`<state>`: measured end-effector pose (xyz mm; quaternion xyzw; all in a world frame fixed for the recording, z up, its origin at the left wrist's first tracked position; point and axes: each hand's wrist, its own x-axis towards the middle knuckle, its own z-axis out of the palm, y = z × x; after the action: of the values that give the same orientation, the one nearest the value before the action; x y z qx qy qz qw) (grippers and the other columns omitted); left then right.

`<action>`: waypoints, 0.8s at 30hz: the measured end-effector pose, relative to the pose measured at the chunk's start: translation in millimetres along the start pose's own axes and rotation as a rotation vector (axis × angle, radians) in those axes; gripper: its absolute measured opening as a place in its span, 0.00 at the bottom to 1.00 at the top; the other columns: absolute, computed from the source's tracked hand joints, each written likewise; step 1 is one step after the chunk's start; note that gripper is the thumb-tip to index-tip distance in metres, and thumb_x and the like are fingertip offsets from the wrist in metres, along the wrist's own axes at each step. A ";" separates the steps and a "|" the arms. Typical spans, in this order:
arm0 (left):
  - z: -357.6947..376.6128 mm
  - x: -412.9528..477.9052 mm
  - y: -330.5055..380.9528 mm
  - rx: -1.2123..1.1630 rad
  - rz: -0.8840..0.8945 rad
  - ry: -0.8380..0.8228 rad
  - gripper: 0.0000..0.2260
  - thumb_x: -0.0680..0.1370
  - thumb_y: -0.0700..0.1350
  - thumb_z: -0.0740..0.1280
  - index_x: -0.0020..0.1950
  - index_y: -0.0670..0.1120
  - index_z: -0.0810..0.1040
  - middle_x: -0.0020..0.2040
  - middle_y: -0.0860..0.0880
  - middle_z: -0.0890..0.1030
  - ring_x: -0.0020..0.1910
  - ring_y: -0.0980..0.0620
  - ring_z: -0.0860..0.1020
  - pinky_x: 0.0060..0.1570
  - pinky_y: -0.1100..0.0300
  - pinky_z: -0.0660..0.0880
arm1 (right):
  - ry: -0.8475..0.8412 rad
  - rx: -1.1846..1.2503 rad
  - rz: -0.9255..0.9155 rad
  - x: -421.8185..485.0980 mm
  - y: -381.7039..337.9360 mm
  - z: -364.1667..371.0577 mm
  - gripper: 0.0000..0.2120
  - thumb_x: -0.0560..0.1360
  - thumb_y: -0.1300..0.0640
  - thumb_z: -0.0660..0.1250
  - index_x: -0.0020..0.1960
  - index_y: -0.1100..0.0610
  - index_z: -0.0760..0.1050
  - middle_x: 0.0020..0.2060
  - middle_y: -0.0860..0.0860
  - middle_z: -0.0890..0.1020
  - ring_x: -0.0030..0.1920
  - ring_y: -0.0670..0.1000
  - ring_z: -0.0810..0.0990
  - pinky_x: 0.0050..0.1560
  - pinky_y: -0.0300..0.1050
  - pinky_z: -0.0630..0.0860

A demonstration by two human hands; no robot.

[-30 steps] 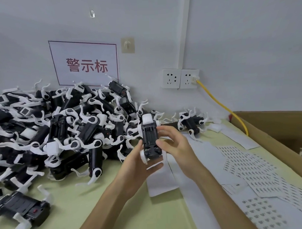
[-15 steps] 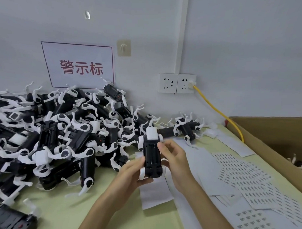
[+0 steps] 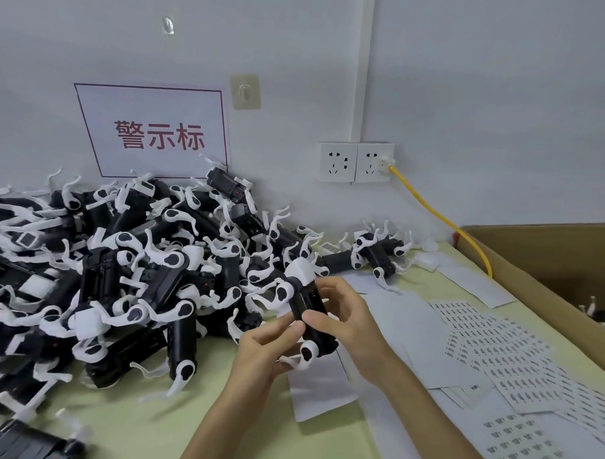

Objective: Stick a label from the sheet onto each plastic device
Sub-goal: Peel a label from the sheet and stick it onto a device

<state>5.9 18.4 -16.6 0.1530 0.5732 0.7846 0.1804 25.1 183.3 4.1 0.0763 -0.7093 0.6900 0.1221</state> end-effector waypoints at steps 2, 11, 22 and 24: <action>-0.4 -1.3 3.4 -0.028 0.000 0.024 0.16 0.75 0.47 0.76 0.61 0.45 0.85 0.52 0.38 0.85 0.44 0.47 0.82 0.40 0.61 0.78 | -0.086 0.041 0.001 1.0 -0.1 -3.9 0.24 0.69 0.52 0.74 0.64 0.50 0.76 0.56 0.52 0.83 0.58 0.56 0.80 0.57 0.49 0.78; -1.2 3.2 3.5 -0.193 -0.123 -0.024 0.15 0.74 0.50 0.76 0.58 0.44 0.85 0.59 0.38 0.84 0.44 0.48 0.83 0.44 0.57 0.79 | -0.061 -0.125 0.036 5.6 -1.3 -12.4 0.11 0.76 0.52 0.71 0.58 0.52 0.82 0.54 0.47 0.85 0.52 0.50 0.82 0.54 0.42 0.78; -3.3 5.0 9.4 -0.208 -0.099 0.022 0.20 0.74 0.52 0.75 0.51 0.34 0.80 0.41 0.40 0.82 0.40 0.46 0.81 0.43 0.58 0.77 | -0.012 -1.042 0.482 4.7 27.3 -71.0 0.43 0.68 0.34 0.73 0.78 0.44 0.59 0.79 0.44 0.59 0.78 0.47 0.56 0.76 0.49 0.51; -5.6 3.1 10.1 -0.206 -0.106 0.053 0.23 0.75 0.52 0.75 0.57 0.34 0.82 0.52 0.37 0.84 0.52 0.41 0.83 0.55 0.52 0.79 | 0.027 -1.009 0.435 6.9 28.8 -70.7 0.40 0.69 0.37 0.74 0.76 0.45 0.63 0.77 0.43 0.63 0.77 0.47 0.60 0.75 0.47 0.55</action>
<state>-0.4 12.3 -8.6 0.0823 0.5013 0.8324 0.2213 15.3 255.3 -20.3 -0.1491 -0.9499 0.2745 0.0069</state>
